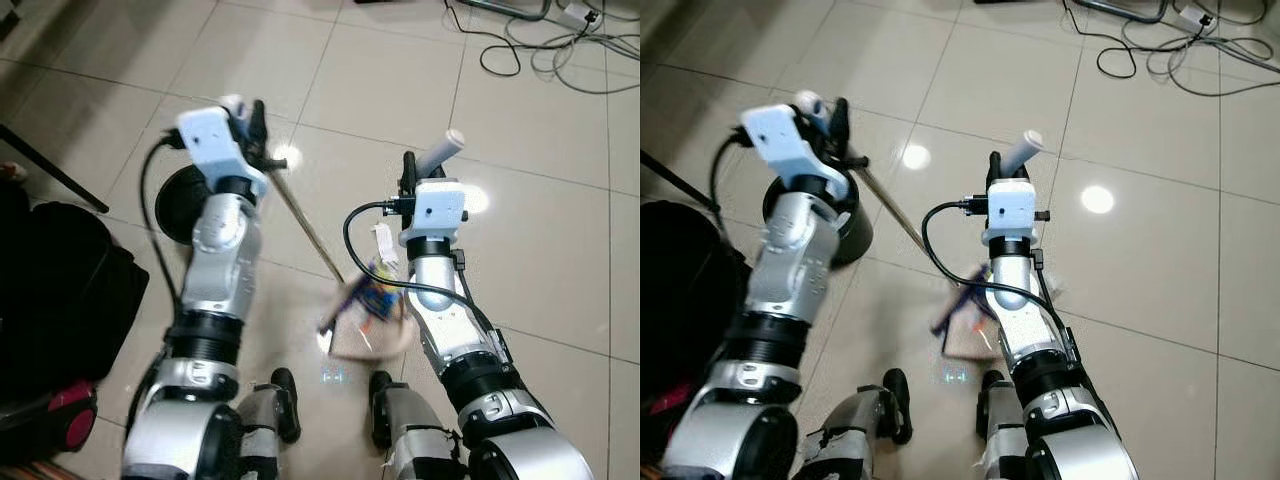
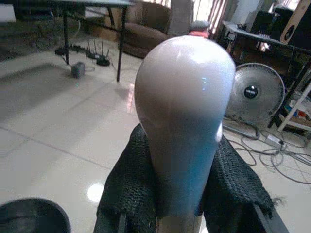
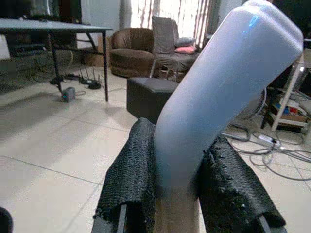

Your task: Sweep floor

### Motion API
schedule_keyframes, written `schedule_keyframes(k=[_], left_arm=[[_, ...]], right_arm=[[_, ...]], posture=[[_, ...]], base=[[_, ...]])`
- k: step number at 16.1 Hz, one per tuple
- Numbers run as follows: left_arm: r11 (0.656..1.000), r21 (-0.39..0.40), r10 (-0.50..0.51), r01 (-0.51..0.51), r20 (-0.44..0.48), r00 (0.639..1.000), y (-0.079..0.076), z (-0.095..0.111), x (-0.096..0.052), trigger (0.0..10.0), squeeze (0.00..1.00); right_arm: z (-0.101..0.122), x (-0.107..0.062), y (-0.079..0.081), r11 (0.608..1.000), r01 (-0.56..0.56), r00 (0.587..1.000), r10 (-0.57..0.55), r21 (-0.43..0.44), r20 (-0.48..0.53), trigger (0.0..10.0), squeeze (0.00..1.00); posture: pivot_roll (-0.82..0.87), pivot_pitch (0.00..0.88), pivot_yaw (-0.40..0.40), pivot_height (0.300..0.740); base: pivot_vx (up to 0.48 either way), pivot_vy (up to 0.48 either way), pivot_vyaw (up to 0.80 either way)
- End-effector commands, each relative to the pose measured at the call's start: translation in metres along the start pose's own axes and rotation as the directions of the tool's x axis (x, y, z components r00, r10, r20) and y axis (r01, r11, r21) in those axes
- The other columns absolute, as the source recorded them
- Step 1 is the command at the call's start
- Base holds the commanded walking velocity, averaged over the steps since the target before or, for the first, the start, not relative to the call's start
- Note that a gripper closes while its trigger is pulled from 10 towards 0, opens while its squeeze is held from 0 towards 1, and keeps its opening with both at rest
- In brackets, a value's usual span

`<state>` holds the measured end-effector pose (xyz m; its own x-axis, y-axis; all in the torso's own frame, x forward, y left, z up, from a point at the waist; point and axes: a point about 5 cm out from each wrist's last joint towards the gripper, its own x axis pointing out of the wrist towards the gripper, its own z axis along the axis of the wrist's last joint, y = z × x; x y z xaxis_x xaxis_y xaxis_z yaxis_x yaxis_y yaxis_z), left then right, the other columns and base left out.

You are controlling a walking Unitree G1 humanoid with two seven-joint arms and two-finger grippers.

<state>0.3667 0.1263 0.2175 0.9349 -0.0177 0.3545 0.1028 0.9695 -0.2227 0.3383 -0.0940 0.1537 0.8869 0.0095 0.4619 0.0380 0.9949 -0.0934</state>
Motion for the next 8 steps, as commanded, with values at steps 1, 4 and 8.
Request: schedule_keyframes(k=[1, 4, 8], left_arm=[[0.999, 0.025, -0.026, 0.025, 0.045, 0.999, 0.001, 0.012, 0.003, 10.0, 0.00], [0.993, 0.103, -0.066, 0.059, 0.072, 0.995, 0.013, 0.024, 0.007, 10.0, 0.00], [0.970, 0.224, -0.120, 0.096, 0.094, 0.988, 0.040, 0.049, 0.010, 10.0, 0.00]], right_arm=[[0.007, -0.002, -0.002, 0.999, 0.006, 0.999, -0.008, 0.035, 0.043, 10.0, 0.00], [0.010, -0.003, -0.003, 0.998, -0.017, 0.998, 0.013, 0.062, 0.061, 10.0, 0.00], [0.015, -0.011, -0.009, 0.995, -0.041, 0.996, 0.034, 0.091, 0.076, 10.0, 0.00]], posture=[[0.05, 0.228, 0.035, 0.740], [0.05, 0.206, 0.037, 0.740], [0.05, 0.171, 0.043, 0.740]], base=[[0.000, 0.000, 0.00], [0.000, 0.000, 0.00], [0.000, 0.000, 0.00]])
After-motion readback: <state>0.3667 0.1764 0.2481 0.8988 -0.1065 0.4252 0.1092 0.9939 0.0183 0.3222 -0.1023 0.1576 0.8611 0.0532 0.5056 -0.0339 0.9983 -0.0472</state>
